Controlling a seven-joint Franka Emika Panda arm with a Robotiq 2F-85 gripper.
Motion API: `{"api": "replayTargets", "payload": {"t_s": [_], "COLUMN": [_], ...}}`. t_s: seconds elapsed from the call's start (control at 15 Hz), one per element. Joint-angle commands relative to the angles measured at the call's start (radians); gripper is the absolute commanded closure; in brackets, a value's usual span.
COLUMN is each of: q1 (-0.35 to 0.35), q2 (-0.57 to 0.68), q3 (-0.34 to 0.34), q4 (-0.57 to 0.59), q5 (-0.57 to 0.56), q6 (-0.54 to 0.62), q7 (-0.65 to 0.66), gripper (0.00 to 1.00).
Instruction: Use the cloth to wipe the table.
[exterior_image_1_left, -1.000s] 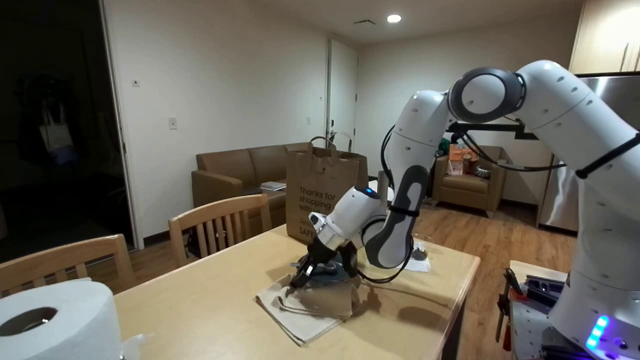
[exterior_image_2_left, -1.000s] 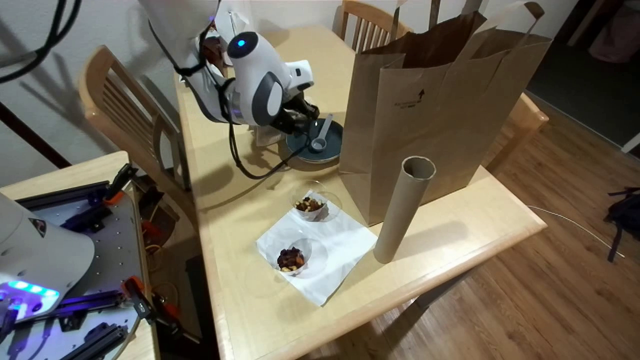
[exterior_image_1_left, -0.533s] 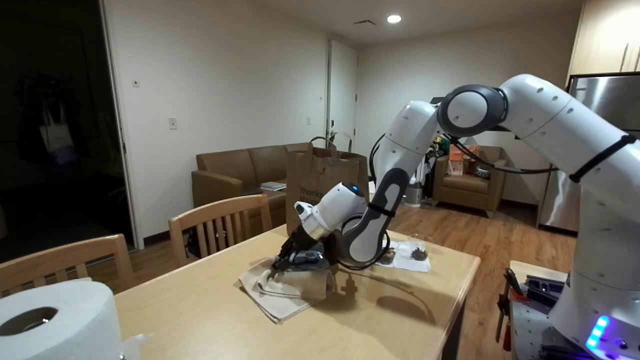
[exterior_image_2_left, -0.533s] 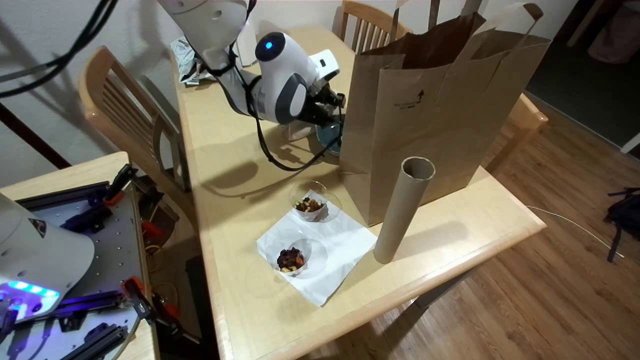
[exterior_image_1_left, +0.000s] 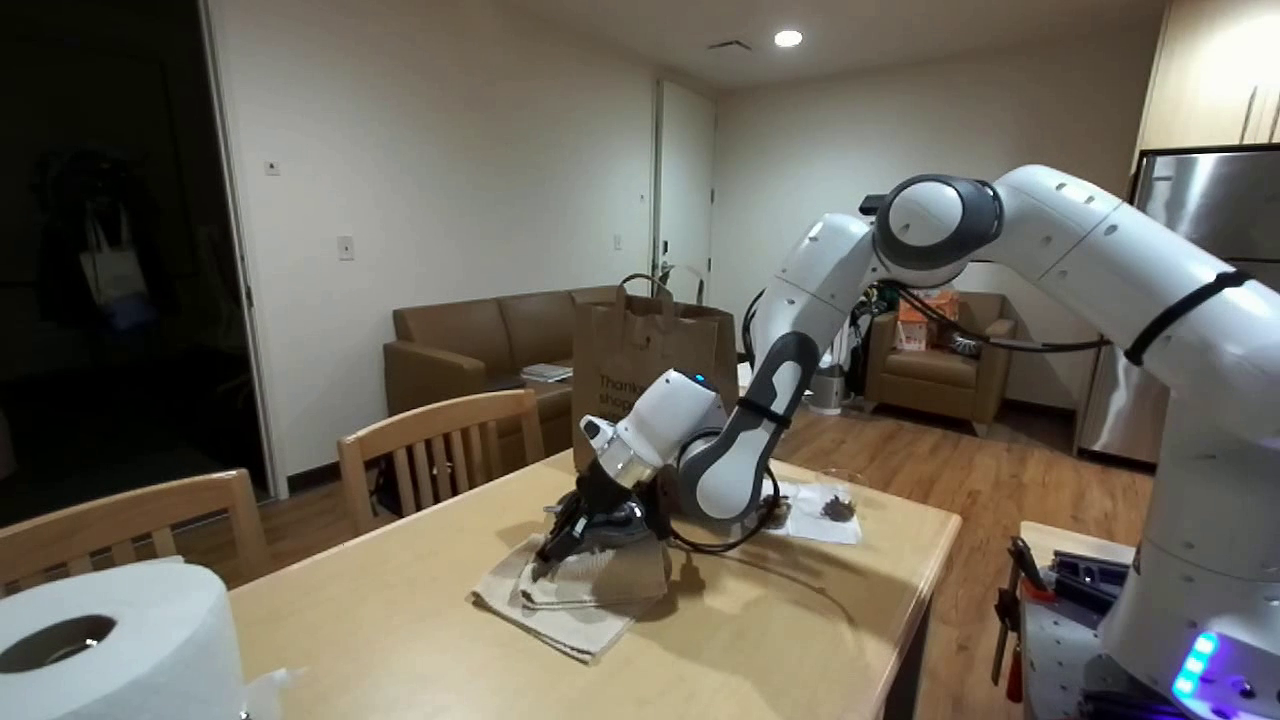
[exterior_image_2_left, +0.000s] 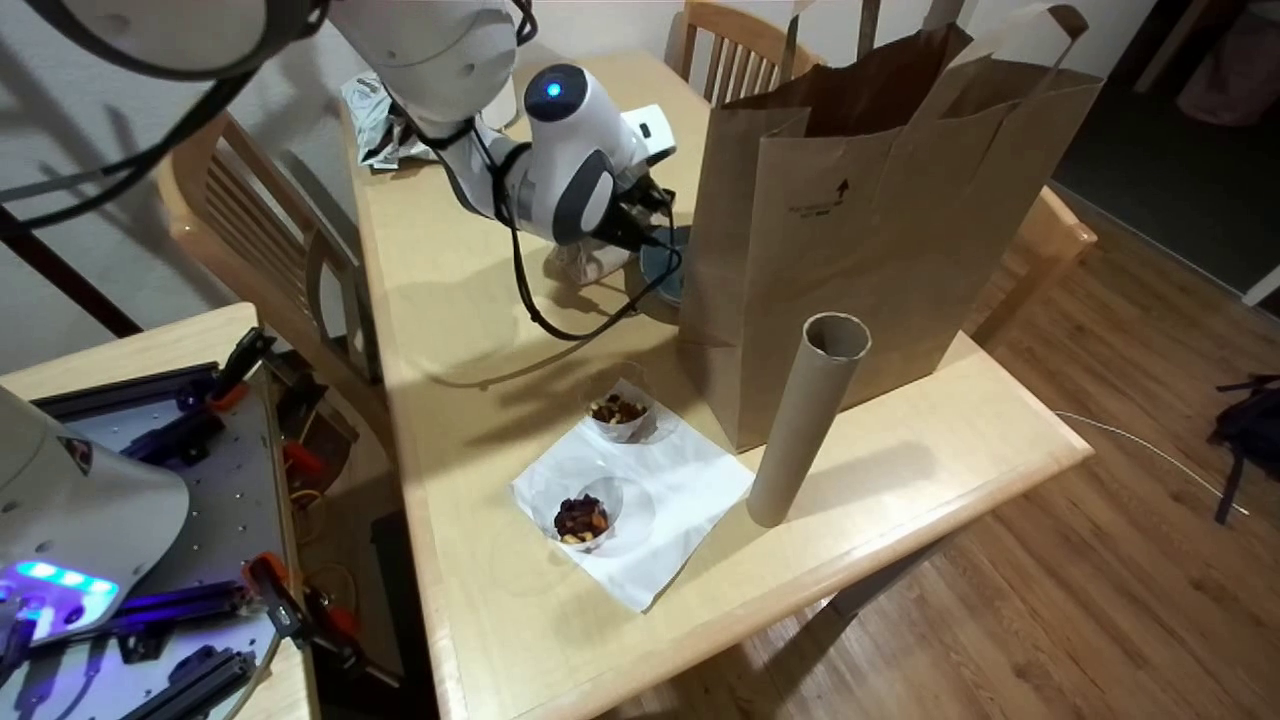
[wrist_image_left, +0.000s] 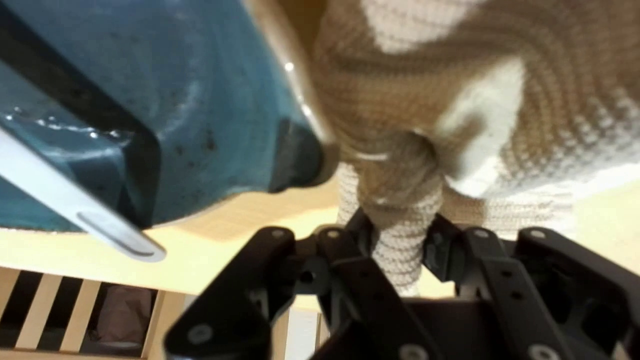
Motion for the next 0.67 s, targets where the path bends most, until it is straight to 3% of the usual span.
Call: {"api": "replayTargets", "payload": {"t_s": [0.0, 0.07, 0.13, 0.47, 0.6], "q1": [-0.141, -0.148, -0.067, 0.033, 0.049], "q2": [0.045, 0.045, -0.007, -0.092, -0.133], "q3": [0.168, 0.176, 0.095, 0.019, 0.023], "q4": [-0.008, -0.004, -0.164, -0.383, -0.409], "q5": [-0.012, 0.006, 0.126, 0.252, 0.279], "q6": [-0.094, -0.124, 0.001, 0.184, 0.161], "q7": [-0.005, 0.002, -0.022, 0.023, 0.037], "gripper": [0.95, 0.95, 0.95, 0.95, 0.95]}}
